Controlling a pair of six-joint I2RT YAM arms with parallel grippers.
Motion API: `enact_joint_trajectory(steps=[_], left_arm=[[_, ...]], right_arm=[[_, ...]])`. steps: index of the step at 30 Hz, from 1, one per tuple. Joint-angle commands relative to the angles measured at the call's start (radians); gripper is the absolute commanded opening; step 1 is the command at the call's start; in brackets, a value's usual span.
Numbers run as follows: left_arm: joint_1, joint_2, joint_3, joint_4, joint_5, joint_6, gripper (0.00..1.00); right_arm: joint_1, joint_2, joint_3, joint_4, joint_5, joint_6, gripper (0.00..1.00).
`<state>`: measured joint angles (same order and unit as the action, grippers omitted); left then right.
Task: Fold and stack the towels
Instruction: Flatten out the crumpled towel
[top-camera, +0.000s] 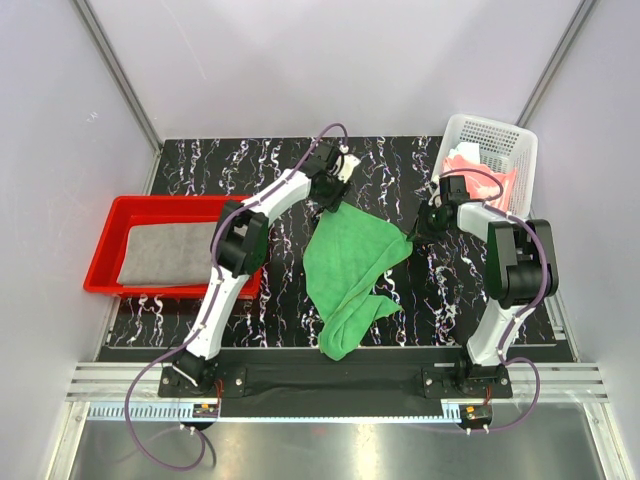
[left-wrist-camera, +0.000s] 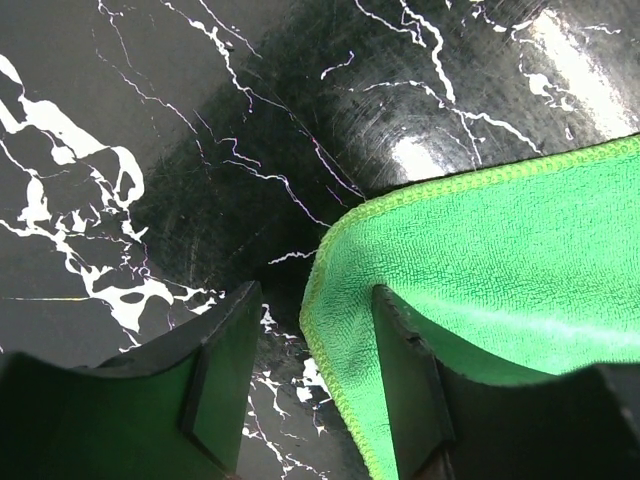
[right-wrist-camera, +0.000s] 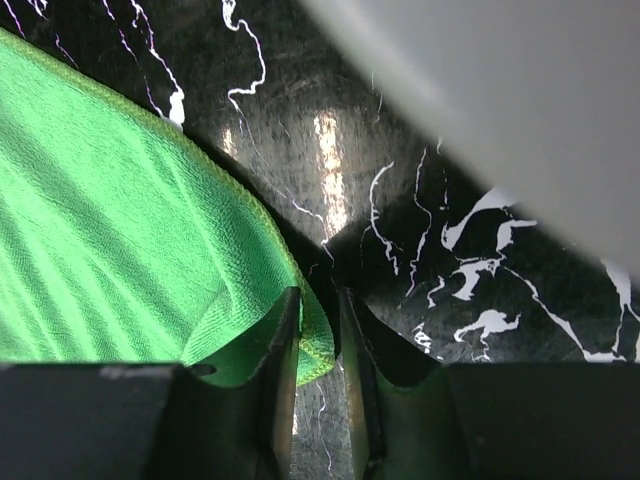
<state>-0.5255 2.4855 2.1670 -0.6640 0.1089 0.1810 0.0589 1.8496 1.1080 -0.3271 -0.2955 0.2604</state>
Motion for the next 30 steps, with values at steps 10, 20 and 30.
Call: enact_joint_trajectory(steps=[10,20,30], left_arm=[[0.01,0.044,0.057,-0.026,0.133,-0.02,0.1],[0.012,-0.141,-0.074,0.023,0.123,-0.129,0.0],[0.013,-0.515,-0.133,-0.026,-0.012,-0.209,0.0]], right_arm=[[0.01,-0.041,-0.053,-0.026,0.022,0.002,0.2],[0.044,-0.139,0.003,-0.089,0.033,0.02,0.0],[0.051,-0.328,0.237,-0.249,0.056,-0.003,0.0]])
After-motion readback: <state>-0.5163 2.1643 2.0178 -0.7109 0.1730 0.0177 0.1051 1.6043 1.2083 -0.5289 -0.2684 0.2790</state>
